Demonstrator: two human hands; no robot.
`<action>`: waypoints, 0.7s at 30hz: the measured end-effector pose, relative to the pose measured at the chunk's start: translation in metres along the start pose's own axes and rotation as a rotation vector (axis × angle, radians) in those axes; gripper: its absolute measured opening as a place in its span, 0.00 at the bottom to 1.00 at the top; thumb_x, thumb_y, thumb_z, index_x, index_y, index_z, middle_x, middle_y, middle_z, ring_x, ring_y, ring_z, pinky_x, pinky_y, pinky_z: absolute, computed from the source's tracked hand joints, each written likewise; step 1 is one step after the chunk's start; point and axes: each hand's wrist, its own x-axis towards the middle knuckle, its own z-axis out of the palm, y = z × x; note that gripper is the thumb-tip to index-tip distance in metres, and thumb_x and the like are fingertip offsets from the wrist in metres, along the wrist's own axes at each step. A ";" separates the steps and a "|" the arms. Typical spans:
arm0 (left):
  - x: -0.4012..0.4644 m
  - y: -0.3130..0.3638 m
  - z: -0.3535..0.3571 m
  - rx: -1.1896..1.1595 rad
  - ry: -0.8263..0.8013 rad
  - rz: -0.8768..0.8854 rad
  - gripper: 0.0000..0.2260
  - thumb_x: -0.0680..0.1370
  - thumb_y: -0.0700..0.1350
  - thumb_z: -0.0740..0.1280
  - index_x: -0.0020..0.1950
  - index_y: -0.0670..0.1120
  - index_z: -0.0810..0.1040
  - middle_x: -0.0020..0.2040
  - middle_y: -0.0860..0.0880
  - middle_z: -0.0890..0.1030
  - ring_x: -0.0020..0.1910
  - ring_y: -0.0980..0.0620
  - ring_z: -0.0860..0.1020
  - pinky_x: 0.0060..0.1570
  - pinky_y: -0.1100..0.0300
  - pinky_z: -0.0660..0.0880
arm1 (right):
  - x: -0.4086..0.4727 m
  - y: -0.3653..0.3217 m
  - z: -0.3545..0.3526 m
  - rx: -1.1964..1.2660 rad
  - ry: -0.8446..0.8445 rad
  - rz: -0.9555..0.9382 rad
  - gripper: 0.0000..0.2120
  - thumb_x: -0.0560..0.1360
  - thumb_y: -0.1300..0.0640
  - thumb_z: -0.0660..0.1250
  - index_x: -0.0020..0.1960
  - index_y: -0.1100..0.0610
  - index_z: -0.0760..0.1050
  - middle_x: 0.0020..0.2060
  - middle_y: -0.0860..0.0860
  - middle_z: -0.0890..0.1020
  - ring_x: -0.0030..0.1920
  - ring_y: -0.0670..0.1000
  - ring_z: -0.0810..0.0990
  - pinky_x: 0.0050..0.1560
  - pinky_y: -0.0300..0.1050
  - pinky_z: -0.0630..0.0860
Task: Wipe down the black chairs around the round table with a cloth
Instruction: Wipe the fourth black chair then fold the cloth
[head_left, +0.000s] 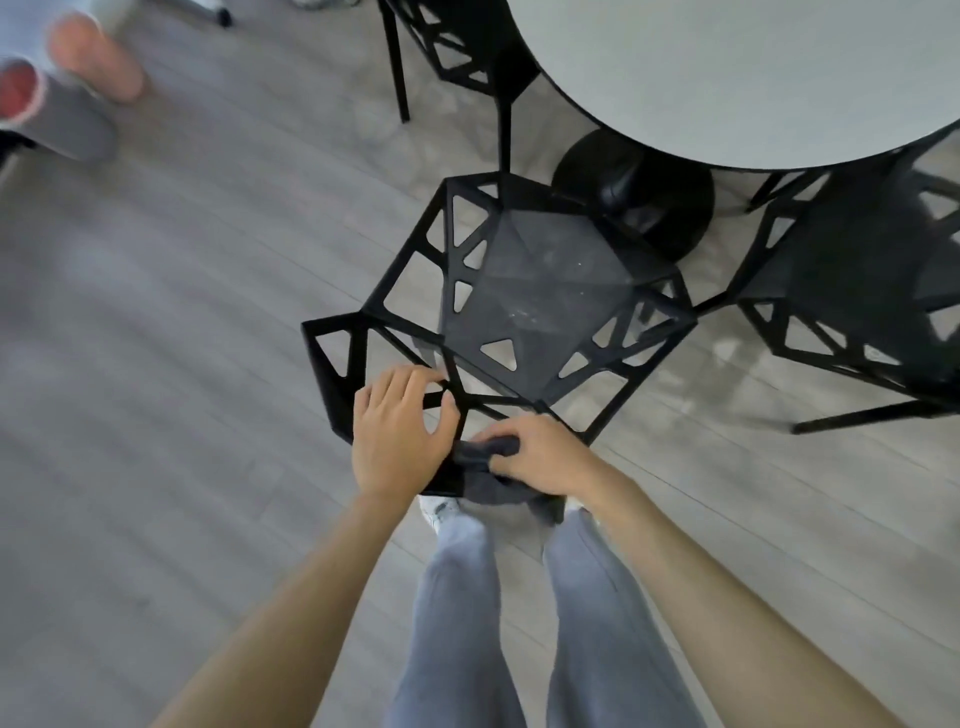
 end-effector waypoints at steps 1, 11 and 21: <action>0.000 0.000 0.000 0.001 -0.017 -0.010 0.08 0.80 0.50 0.65 0.56 0.50 0.81 0.56 0.54 0.82 0.58 0.51 0.79 0.60 0.53 0.70 | 0.003 -0.018 0.005 -0.009 -0.028 -0.059 0.08 0.72 0.53 0.69 0.47 0.41 0.82 0.44 0.43 0.84 0.47 0.47 0.81 0.48 0.47 0.77; -0.001 0.003 -0.001 -0.032 -0.023 -0.079 0.10 0.82 0.52 0.63 0.57 0.51 0.81 0.56 0.55 0.83 0.59 0.53 0.77 0.63 0.57 0.67 | -0.015 0.084 -0.029 -0.156 0.084 0.209 0.17 0.74 0.54 0.64 0.55 0.35 0.81 0.49 0.40 0.85 0.53 0.51 0.83 0.54 0.50 0.80; -0.002 0.004 -0.001 -0.008 -0.037 -0.049 0.11 0.83 0.52 0.62 0.56 0.49 0.82 0.54 0.54 0.84 0.57 0.51 0.78 0.59 0.53 0.70 | -0.060 0.009 0.015 0.005 0.257 -0.141 0.21 0.71 0.57 0.66 0.60 0.40 0.81 0.54 0.39 0.85 0.55 0.44 0.82 0.55 0.46 0.79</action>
